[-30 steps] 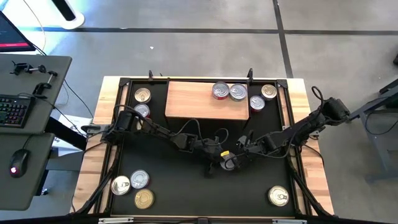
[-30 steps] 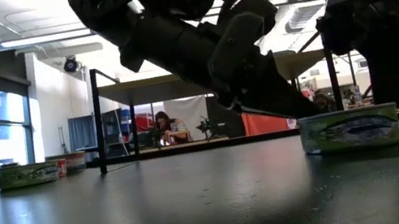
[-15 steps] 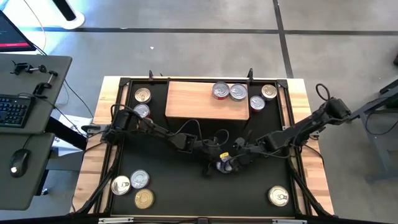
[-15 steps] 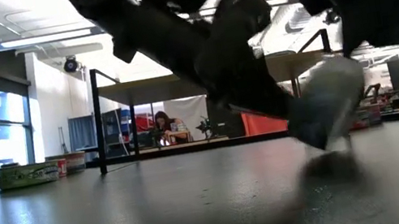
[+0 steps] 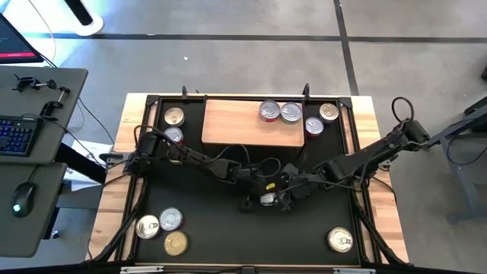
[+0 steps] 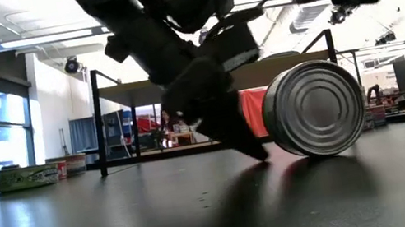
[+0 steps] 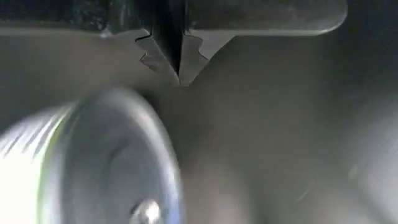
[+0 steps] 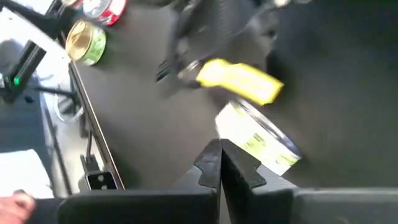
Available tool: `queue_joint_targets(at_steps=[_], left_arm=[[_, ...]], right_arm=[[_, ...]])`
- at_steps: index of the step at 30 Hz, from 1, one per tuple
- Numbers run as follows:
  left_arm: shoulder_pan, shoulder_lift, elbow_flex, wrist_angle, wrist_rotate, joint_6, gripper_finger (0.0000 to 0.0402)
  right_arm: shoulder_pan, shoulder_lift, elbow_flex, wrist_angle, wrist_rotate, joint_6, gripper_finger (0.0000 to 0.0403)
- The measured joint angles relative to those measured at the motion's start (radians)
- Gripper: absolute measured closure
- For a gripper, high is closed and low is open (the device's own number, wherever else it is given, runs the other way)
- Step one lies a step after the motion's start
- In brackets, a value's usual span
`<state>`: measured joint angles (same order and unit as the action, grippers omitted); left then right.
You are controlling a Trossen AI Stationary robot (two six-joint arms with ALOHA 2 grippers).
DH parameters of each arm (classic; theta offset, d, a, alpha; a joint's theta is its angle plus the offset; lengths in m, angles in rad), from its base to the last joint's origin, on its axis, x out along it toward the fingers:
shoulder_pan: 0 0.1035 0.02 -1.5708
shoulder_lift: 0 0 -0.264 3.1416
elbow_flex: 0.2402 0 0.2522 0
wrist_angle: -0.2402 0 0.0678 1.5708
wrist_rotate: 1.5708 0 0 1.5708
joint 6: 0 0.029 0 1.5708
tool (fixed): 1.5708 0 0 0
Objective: Stack canned seafood by type on shelf
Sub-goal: Stack the green tuna can on top of the green tuna can on the shelf
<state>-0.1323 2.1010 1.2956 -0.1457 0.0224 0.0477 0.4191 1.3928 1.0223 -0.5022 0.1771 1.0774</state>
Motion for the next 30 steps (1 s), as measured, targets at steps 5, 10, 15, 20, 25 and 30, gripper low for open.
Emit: queue_joint_targets(at_steps=[5, 10, 15, 20, 25, 30], left_arm=[[0.05, -0.092, -0.003, -0.162, -0.079, 0.051, 0.0402], [0.068, -0.21, -0.054, -0.286, -0.201, 0.012, 0.0401], [0.024, -0.376, -0.167, -0.251, -0.233, -0.135, 0.0401], [-0.078, -0.535, -0.285, -0.169, -0.261, -0.318, 0.0401], [-0.195, -0.638, -0.319, -0.127, -0.297, -0.385, 0.0401], [-0.284, -0.72, -0.317, -0.142, -0.388, -0.439, 0.0401]], right_arm=[[-0.011, -0.002, 0.122, -0.103, -0.002, -0.162, 0.0402], [-0.057, -0.002, 0.188, -0.21, -0.054, -0.295, 0.0366], [-0.1, 0.017, 0.184, -0.228, -0.173, -0.418, 0.0252], [-0.105, 0.095, 0.175, -0.274, -0.215, -0.608, 0.0125], [-0.105, 0.185, 0.175, -0.349, -0.213, -0.773, 0.0054], [-0.105, 0.258, 0.174, -0.433, -0.211, -0.853, 0.0042]])
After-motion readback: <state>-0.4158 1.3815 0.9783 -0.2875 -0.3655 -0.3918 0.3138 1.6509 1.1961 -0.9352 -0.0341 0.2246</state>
